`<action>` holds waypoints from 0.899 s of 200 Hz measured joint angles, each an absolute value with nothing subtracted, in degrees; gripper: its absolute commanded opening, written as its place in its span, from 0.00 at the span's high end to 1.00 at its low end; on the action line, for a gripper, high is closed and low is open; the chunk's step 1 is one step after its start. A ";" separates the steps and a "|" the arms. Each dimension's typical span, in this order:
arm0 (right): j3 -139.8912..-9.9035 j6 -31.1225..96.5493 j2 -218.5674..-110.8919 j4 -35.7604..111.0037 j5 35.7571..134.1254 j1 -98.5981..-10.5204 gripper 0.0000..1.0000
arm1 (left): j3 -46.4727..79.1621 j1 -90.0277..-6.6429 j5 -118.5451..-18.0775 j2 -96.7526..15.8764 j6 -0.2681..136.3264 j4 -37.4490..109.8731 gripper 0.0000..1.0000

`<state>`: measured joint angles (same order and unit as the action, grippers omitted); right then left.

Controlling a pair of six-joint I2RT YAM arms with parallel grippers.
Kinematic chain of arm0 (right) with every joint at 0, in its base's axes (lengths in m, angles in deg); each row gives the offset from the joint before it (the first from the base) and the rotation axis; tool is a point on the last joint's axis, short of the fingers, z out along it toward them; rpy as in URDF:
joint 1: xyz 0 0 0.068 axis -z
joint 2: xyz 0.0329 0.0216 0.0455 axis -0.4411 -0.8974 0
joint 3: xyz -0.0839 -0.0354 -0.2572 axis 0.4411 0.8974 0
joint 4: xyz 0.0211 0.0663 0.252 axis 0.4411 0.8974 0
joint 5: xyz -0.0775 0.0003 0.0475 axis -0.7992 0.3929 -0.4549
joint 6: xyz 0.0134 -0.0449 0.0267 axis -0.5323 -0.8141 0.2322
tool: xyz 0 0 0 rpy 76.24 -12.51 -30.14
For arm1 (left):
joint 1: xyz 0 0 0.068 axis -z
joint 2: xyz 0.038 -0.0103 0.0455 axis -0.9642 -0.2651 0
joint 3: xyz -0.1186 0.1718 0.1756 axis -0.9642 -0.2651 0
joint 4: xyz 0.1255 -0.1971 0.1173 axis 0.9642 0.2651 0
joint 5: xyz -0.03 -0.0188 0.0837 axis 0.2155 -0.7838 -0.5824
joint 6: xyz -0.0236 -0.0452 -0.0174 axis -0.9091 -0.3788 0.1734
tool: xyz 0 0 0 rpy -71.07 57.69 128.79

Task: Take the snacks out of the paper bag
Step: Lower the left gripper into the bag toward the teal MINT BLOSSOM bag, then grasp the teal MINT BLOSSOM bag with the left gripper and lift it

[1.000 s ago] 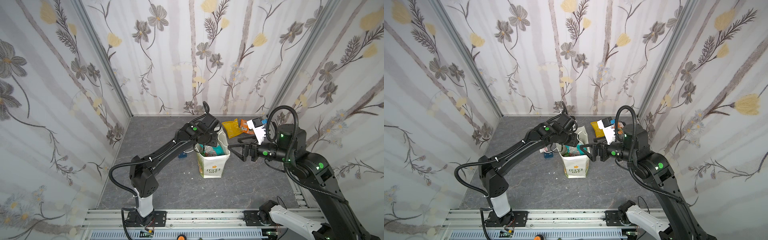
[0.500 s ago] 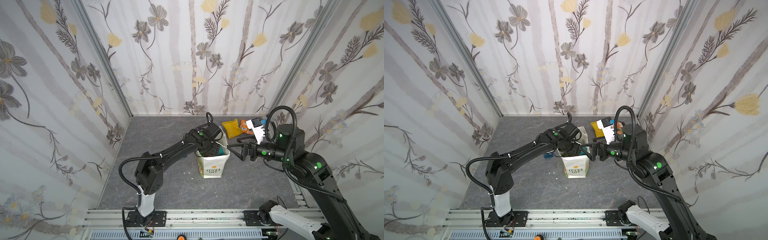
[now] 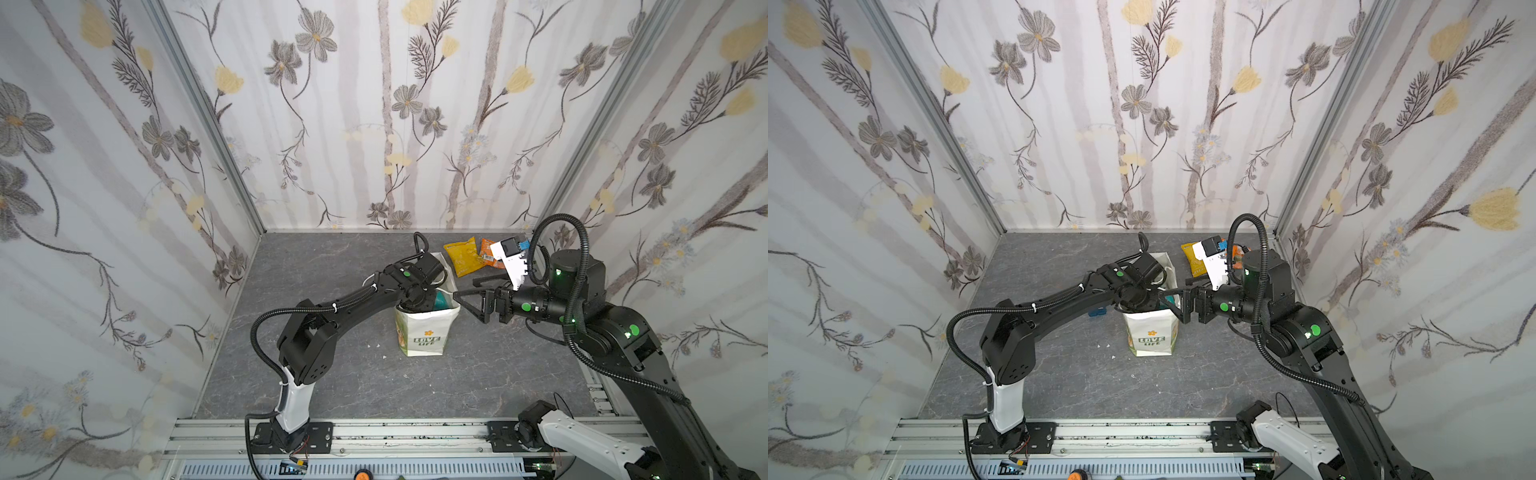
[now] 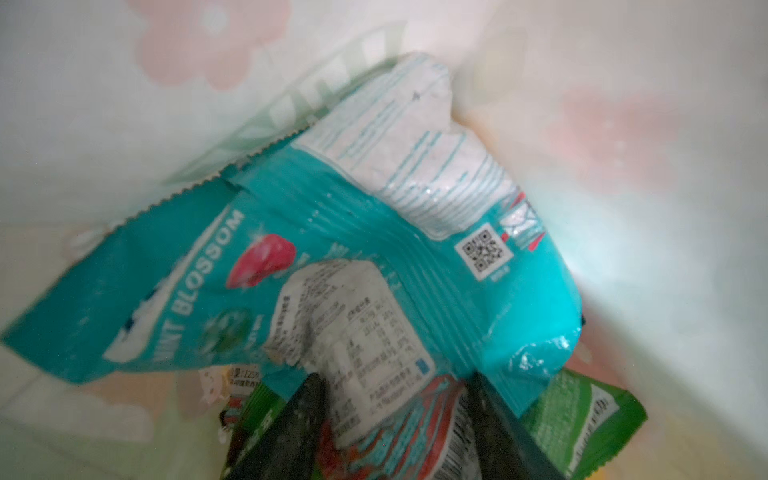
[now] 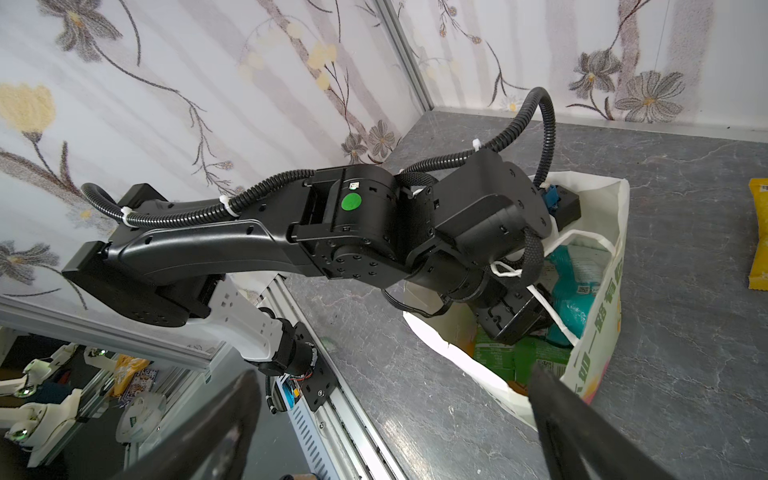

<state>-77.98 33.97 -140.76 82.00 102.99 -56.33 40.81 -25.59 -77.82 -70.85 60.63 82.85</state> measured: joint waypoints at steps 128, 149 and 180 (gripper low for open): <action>-77.26 34.43 -139.87 81.93 102.79 -56.39 0.01 | 41.84 -25.68 -78.00 -69.62 60.39 83.59 1.00; -77.08 34.43 -139.82 81.93 102.77 -56.39 0.01 | 42.36 -25.68 -77.82 -68.90 60.39 84.73 1.00; -77.06 34.48 -139.71 81.91 102.37 -56.39 0.01 | 43.24 -25.61 -77.72 -67.74 60.39 85.80 1.00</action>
<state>-77.06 34.48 -139.71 81.91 102.37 -56.39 43.24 -25.61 -77.72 -67.74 60.39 85.80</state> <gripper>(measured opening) 0.994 0.068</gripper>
